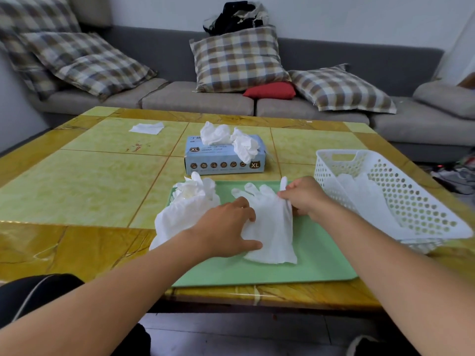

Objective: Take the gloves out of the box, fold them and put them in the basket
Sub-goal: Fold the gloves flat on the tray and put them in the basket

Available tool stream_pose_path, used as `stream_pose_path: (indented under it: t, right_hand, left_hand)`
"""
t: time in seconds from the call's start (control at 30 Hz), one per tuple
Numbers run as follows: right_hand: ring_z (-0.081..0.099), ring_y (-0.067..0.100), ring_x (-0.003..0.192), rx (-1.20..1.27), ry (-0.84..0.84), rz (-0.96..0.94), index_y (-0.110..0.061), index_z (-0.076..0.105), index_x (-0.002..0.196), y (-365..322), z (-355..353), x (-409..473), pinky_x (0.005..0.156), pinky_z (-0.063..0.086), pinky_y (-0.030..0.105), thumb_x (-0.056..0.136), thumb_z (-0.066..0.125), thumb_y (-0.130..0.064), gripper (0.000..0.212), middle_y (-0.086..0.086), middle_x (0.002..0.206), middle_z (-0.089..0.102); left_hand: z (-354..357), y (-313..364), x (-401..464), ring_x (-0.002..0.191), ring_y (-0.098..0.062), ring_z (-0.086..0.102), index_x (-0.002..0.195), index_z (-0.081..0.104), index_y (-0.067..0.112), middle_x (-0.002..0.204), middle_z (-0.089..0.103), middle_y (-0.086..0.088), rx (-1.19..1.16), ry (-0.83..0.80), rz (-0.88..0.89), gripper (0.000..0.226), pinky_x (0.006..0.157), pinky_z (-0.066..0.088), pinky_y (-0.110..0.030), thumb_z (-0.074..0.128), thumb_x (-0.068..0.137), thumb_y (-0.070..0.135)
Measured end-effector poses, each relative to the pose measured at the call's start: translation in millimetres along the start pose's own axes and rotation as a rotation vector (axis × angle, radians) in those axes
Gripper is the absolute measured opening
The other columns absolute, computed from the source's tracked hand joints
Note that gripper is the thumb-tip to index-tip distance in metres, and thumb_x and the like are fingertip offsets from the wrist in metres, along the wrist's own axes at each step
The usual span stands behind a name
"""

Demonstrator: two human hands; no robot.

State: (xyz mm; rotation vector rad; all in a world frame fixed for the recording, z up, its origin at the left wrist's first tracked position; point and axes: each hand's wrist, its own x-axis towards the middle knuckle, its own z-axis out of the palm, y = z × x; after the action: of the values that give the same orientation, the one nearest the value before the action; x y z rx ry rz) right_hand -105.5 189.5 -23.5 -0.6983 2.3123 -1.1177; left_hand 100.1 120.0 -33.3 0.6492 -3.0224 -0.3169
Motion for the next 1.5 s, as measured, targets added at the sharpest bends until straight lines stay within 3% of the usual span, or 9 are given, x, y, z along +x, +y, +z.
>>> stream_pose_path:
  t: [0.13,0.27,0.37,0.6,0.8,1.0,1.13,1.27,1.5]
  right_hand:
    - [0.068,0.03,0.087,0.133,-0.023,0.08,-0.008,0.062,0.099,2.6,-13.3,1.9,0.075,0.062,0.046,0.092,0.074,-0.016,0.016,0.017,0.105,0.068]
    - [0.071,0.028,0.093,0.134,-0.25,0.19,-0.006,0.032,0.15,7.3,-28.2,-26.3,0.068,0.06,0.039,0.081,0.086,-0.028,0.091,0.013,0.11,0.067]
    - [0.074,0.03,0.093,0.105,-0.337,0.211,-0.019,0.028,0.152,22.3,-35.3,-45.5,0.071,0.062,0.042,0.072,0.09,-0.006,0.102,0.014,0.113,0.07]
    - [0.064,0.024,0.06,-0.067,-0.26,0.091,-0.02,0.031,0.151,35.6,-55.3,-64.5,0.059,0.055,0.034,0.075,0.085,0.004,0.096,0.023,0.103,0.069]
    - [0.059,0.022,0.113,-0.835,-0.099,-0.281,-0.022,0.058,0.133,4.1,-52.8,-75.8,0.085,0.045,0.032,0.089,0.072,-0.047,0.052,0.0,0.125,0.06]
    - [0.061,0.026,0.115,-0.714,-0.123,-0.447,-0.016,0.075,0.113,-8.6,-20.7,-9.2,0.093,0.048,0.034,0.095,0.068,-0.02,0.02,0.004,0.125,0.065]
    - [0.055,0.027,0.079,-0.823,-0.105,-0.235,-0.01,0.053,0.07,3.7,-9.4,18.8,0.06,0.041,0.033,0.093,0.069,-0.031,0.035,0.007,0.081,0.059]
    - [0.058,0.029,0.114,-0.631,0.054,-0.463,-0.012,0.067,0.121,-0.9,-6.0,-2.6,0.093,0.047,0.035,0.097,0.065,-0.028,0.029,0.009,0.128,0.059]
    - [0.065,0.011,0.085,-0.404,-0.444,-0.749,-0.026,0.076,0.108,-57.3,76.5,-98.8,0.076,0.053,0.027,0.075,0.085,-0.043,0.038,-0.009,0.099,0.072]
  left_hand:
    - [5.8,8.4,0.3,0.113,-0.021,0.055,0.133,0.054,0.026,0.13,0.048,0.005,0.044,0.0,0.061,0.066,0.089,0.051,-0.039,0.058,0.085,0.071]
    - [7.0,10.4,0.3,0.101,-0.019,0.057,0.128,0.053,0.026,0.125,0.046,0.007,0.045,0.017,0.042,0.065,0.083,0.051,-0.037,0.058,0.084,0.073]
    - [4.1,6.6,-2.5,0.085,-0.015,0.051,0.115,0.054,0.026,0.114,0.046,0.008,0.065,0.02,0.06,0.06,0.077,0.051,-0.037,0.058,0.081,0.075]
    - [6.4,12.5,-2.0,0.085,-0.014,0.054,0.091,0.056,0.026,0.095,0.053,0.011,0.003,0.023,0.091,0.048,0.072,0.048,-0.033,0.05,0.087,0.074]
    - [6.6,10.0,4.1,0.095,-0.014,0.049,0.106,0.056,0.029,0.106,0.055,0.01,-0.003,0.123,0.091,0.038,0.074,0.041,-0.031,0.051,0.093,0.064]
    - [12.2,12.1,1.1,0.105,-0.017,0.053,0.126,0.058,0.032,0.122,0.054,0.009,0.128,0.057,0.147,0.052,0.088,0.047,-0.035,0.049,0.091,0.07]
    - [5.4,6.3,-2.5,0.104,-0.016,0.056,0.125,0.057,0.031,0.121,0.056,0.01,0.099,0.048,0.123,0.052,0.085,0.05,-0.035,0.053,0.09,0.069]
    - [-30.2,-12.6,4.0,0.105,-0.015,0.06,0.119,0.063,0.029,0.121,0.062,0.009,-0.096,0.258,0.119,0.04,0.087,0.052,-0.037,0.06,0.092,0.057]
    - [-75.2,-95.2,-21.4,0.096,-0.014,0.061,0.114,0.069,0.024,0.12,0.066,0.003,-0.231,0.206,-0.199,0.022,0.081,0.046,-0.028,0.069,0.093,0.031]
